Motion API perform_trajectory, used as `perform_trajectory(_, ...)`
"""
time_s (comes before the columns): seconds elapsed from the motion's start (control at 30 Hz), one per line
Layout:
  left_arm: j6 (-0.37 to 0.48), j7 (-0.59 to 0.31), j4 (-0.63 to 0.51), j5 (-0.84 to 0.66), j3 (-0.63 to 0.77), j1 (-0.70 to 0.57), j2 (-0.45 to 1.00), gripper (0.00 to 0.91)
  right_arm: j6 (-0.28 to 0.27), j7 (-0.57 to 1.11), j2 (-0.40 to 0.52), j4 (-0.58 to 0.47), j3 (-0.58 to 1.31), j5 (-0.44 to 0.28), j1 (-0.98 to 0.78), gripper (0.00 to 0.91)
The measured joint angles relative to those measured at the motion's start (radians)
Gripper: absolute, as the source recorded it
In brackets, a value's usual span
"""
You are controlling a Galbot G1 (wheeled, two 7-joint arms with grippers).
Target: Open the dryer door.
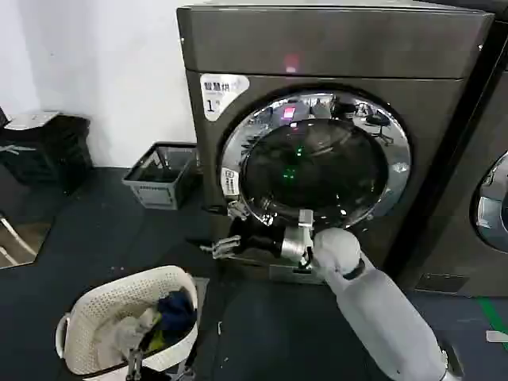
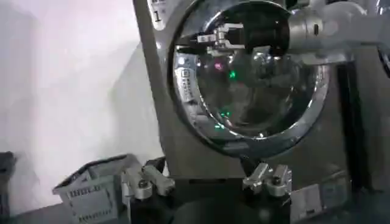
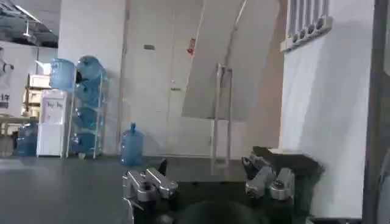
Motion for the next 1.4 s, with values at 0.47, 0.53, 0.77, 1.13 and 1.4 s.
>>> perform_trajectory(0.47,0.083,-0.057,-0.025,-0.018,0.016,-0.015,0.014,0.907,0.072,-0.042,-0.019,-0.139,0.165,-0.137,-0.020,0.907)
perform_trajectory(0.53,0.087,-0.040,-0.027,-0.025,0.017,-0.014,0.015,0.907,0.089,-0.042,-0.014,-0.169,0.166,-0.156,-0.009,0.907)
perform_trajectory(0.77,0.112,-0.018,-0.038,-0.034,0.016,-0.010,0.011,0.907,0.134,-0.048,0.019,-0.304,0.148,-0.171,0.046,0.907)
perform_trajectory(1.13,0.095,-0.008,-0.031,-0.019,0.020,-0.001,-0.001,0.907,0.136,-0.040,0.088,-0.448,0.104,-0.170,0.127,0.907)
perform_trajectory(1.4,0.095,0.010,-0.036,-0.012,0.030,0.010,-0.003,0.907,0.138,-0.037,0.116,-0.500,0.079,-0.165,0.164,0.907)
